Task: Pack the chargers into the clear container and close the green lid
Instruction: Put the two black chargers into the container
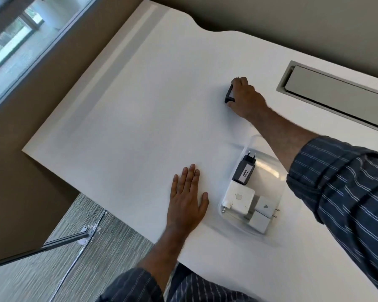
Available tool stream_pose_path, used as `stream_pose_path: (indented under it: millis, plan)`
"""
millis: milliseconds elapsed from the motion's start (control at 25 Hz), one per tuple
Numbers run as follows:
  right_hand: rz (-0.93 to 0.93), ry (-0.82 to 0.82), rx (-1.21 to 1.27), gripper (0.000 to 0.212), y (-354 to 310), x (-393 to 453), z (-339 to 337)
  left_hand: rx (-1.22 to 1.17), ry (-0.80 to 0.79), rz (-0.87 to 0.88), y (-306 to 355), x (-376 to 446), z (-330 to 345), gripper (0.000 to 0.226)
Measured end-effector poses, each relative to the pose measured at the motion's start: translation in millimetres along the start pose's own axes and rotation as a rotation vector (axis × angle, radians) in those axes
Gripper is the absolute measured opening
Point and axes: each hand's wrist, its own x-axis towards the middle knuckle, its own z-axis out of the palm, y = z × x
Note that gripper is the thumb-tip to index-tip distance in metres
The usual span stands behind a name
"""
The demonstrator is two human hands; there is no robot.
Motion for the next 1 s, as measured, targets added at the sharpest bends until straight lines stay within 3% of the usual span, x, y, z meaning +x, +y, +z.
stream_pose_path:
  millis: [240,640,1000]
  plan:
    - [-0.024,-0.009,0.066,0.059,3.4,-7.9,-13.5,-0.013,0.015,0.007,0.1,-0.6,-0.3,0.070]
    - [-0.118,0.158,0.196,0.040,7.6,-104.7,-71.5,-0.030,-0.023,0.005,0.2,-1.6,-5.1,0.069]
    - [-0.097,0.209,0.289,0.057,-6.2,-240.0,-84.1,-0.031,-0.018,0.020,-0.8,-4.3,-4.9,0.068]
